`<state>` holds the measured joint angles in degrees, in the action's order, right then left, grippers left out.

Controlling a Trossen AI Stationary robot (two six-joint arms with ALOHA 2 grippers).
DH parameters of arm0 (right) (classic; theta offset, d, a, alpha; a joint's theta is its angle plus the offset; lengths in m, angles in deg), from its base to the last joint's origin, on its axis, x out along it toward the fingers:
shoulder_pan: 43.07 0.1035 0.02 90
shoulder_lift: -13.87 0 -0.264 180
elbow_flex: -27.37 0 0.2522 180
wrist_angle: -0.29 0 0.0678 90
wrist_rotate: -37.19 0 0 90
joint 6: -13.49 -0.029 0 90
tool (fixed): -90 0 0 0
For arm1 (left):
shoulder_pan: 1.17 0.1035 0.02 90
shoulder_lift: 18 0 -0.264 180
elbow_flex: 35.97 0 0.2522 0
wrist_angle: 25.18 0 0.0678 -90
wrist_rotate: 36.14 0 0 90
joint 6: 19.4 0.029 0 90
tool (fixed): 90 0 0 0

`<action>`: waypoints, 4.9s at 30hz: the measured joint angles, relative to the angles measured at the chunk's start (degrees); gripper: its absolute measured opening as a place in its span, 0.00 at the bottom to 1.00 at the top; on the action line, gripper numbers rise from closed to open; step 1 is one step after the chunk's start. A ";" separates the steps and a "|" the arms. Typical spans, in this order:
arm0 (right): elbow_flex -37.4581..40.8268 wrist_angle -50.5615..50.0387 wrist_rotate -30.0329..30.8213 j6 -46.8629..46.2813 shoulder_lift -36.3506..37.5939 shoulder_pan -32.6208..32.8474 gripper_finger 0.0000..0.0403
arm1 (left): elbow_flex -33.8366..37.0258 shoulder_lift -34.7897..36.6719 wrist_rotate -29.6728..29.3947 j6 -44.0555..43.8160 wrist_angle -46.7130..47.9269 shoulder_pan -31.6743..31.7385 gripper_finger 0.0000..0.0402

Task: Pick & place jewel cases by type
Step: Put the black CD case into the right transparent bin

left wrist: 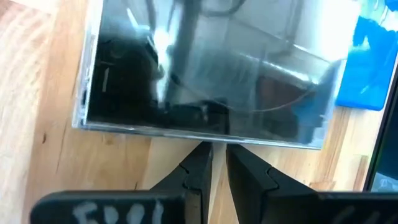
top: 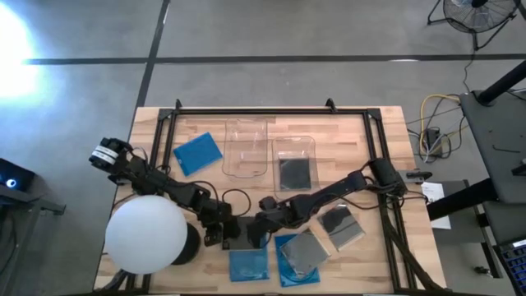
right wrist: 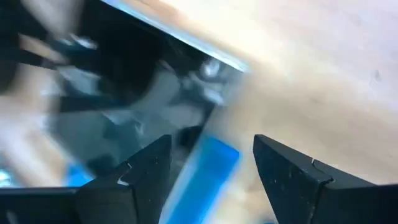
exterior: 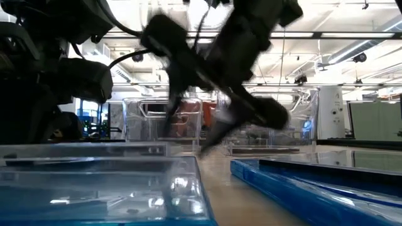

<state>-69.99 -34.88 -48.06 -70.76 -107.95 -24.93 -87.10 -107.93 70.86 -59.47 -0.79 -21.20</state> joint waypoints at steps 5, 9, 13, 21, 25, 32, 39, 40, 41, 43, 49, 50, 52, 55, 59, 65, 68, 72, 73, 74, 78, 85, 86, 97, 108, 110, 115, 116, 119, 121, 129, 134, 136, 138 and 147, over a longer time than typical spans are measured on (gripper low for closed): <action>0.31 4.70 -2.02 -0.22 -1.44 0.35 0.55 | 0.07 -0.02 0.02 -0.19 -0.09 0.00 0.09; 0.25 8.07 -1.98 -1.37 -2.97 0.30 0.55 | 0.06 -0.02 0.03 -1.06 -0.20 0.02 0.09; 0.13 6.79 -1.36 -2.02 -3.39 0.22 0.55 | 0.07 -0.03 0.11 -1.86 -0.24 0.02 0.09; 0.64 10.73 0.11 4.67 -3.49 0.33 0.55 | 0.01 -0.04 0.37 -1.86 -0.40 0.04 0.09; 0.65 13.03 1.51 9.15 -3.28 0.36 0.55 | 0.05 -0.04 0.50 -0.90 -0.38 0.03 0.09; 0.37 13.51 2.70 9.48 -1.73 0.01 0.55 | 0.07 -0.04 0.45 -0.96 -0.58 0.03 0.09; 0.24 13.54 -1.77 9.94 0.62 0.33 0.53 | 0.03 0.98 -0.58 1.06 0.90 -0.10 0.09; 0.24 13.30 -2.35 10.15 0.88 0.33 0.52 | 0.03 1.36 -1.00 1.27 1.06 -0.13 0.09; 0.24 13.26 -2.99 10.27 1.04 0.31 0.51 | 0.06 1.76 -1.43 1.37 1.20 -0.17 0.09; 0.24 13.21 -3.48 10.09 1.20 0.29 0.48 | 0.05 2.35 -3.12 1.31 1.44 -0.13 0.09; 0.24 12.99 -4.59 7.86 1.24 0.20 0.32 | -0.23 2.70 -5.36 1.07 2.10 -0.04 0.09; 0.24 12.80 -4.65 7.48 1.29 0.16 0.30 | -0.23 2.85 -5.48 1.20 2.57 -0.04 0.09; 0.24 12.23 -4.70 6.66 1.43 0.16 0.25 | -0.17 3.58 -6.48 1.22 4.26 -0.02 0.09; 0.24 10.70 -4.64 5.83 1.87 0.18 0.19 | 0.12 5.82 -10.21 1.20 6.97 -0.82 0.09; 0.22 7.15 -3.23 6.12 4.08 0.47 0.14 | 0.23 10.14 -15.50 -0.19 10.66 -1.71 0.09; 0.41 -0.04 3.64 9.11 11.20 0.73 0.11 | 0.25 16.71 -20.65 -5.30 13.75 -2.21 0.09; 0.39 -4.08 8.30 9.47 16.60 0.71 0.10 | 0.11 19.31 -22.24 -7.69 13.76 -2.21 0.09; 0.42 -10.82 13.09 11.15 23.45 0.39 0.09 | -0.39 21.25 -23.71 -9.61 13.46 -2.23 0.09; 0.42 -13.65 14.49 11.25 25.18 0.21 0.09 | -0.44 21.44 -23.88 -9.91 13.49 -2.22 0.09; 0.42 -17.13 15.51 11.22 27.17 -0.07 0.09 | -0.57 21.49 -24.02 -10.08 13.53 -2.23 0.09; 0.50 -34.16 18.16 7.73 33.40 -2.59 0.09 | -1.08 21.23 -24.38 -10.69 13.39 -2.27 0.09; 5.94 -39.72 13.94 4.68 40.69 -10.18 0.09 | -1.17 20.89 -24.53 -11.46 13.13 -2.27 0.09; 7.53 -38.08 13.00 4.04 41.53 -11.36 0.09 | -1.17 20.87 -24.55 -11.55 13.07 -2.27 0.09; 32.24 -4.07 -6.11 -2.74 45.99 -21.54 0.10 | -0.93 20.87 -26.60 -12.60 10.28 -2.26 0.09; 32.23 -14.28 -8.25 2.39 46.05 -22.80 0.38 | -0.82 20.87 -27.61 -10.94 10.37 -2.18 0.09; 29.39 -20.50 -4.49 5.46 46.05 -22.03 0.45 | -0.82 20.87 -27.64 -10.61 10.38 -2.10 0.09; 17.52 -42.94 9.67 10.52 45.48 -17.32 0.55 | -0.80 20.87 -27.66 -10.56 10.38 -2.08 0.09; 15.32 -46.36 10.21 10.68 45.15 -16.08 0.56 | -0.80 20.87 -27.66 -10.52 10.37 -2.08 0.09; 11.30 -50.17 3.84 8.22 44.85 -12.19 0.57 | -0.74 20.87 -27.52 -9.40 9.36 -2.05 0.09; 10.99 -48.89 -1.34 3.79 44.87 -8.52 0.57 | -0.74 20.87 -26.56 -7.86 6.89 -1.72 0.09; 19.35 -27.27 -4.31 -24.35 44.80 12.79 0.57 | -0.74 19.84 -19.15 0.84 -2.36 2.99 0.09; 24.61 -15.32 2.07 -44.31 40.54 24.66 0.56 | -0.71 15.24 -8.36 5.18 -10.08 5.67 0.09; 25.22 -11.02 2.07 -48.09 37.46 27.24 0.56 | -1.53 12.43 -4.75 6.89 -13.49 5.79 0.09; 25.30 -8.24 1.31 -48.59 34.12 28.23 0.56 | -3.60 9.24 -3.81 9.32 -14.20 5.73 0.09; 21.16 -6.61 -2.20 -48.02 22.29 29.17 0.56 | -13.66 -1.60 -2.55 18.31 -11.57 8.06 0.09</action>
<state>-48.83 -41.50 -50.26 -118.78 -85.66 4.24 -100.77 -109.53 68.31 -41.16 -12.36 -13.14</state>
